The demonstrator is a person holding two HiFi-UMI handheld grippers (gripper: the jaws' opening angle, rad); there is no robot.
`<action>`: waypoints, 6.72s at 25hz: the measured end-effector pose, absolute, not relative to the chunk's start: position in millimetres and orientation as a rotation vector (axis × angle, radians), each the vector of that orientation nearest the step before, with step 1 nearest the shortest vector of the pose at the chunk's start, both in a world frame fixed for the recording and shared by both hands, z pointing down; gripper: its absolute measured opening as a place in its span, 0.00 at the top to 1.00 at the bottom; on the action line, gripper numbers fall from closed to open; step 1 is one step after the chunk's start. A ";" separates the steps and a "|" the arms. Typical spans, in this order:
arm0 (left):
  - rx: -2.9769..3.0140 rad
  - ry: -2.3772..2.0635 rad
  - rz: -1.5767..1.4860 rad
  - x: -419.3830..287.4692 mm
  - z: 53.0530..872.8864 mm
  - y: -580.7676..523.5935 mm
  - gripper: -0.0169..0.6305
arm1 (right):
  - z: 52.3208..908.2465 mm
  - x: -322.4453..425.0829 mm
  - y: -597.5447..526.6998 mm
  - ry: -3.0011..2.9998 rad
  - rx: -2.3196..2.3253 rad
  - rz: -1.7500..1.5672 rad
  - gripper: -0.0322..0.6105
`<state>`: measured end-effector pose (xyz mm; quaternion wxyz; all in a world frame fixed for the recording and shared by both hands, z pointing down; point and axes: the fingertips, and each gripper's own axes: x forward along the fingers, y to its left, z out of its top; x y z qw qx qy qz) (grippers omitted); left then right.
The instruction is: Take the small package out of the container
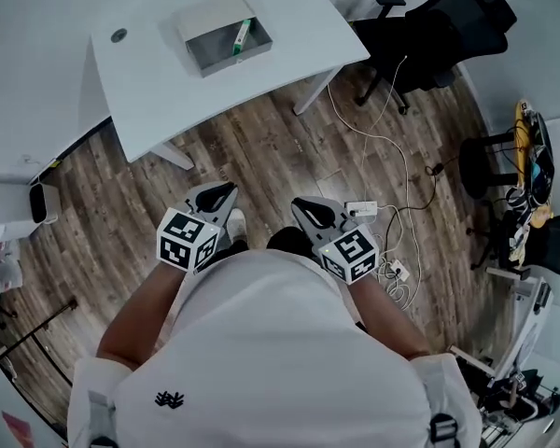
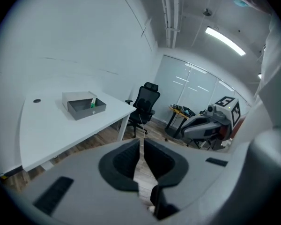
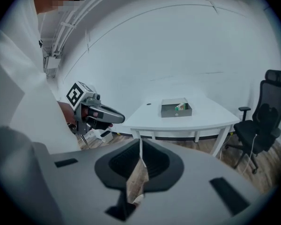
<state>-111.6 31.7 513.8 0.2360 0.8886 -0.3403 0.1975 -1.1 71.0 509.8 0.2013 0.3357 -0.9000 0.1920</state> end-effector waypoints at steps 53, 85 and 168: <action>1.909 -1.527 1.004 -135.8 636.8 -379.8 0.71 | 540.5 166.7 -240.0 -2.580 0.724 0.630 0.87; 2.032 -1.531 0.787 -130.9 556.0 -357.1 0.82 | 532.7 117.2 -238.0 -2.623 0.564 0.627 0.88; 2.376 -1.328 0.503 -171.4 423.3 -23.9 0.82 | 503.5 -34.0 -36.1 -2.643 0.619 0.425 0.94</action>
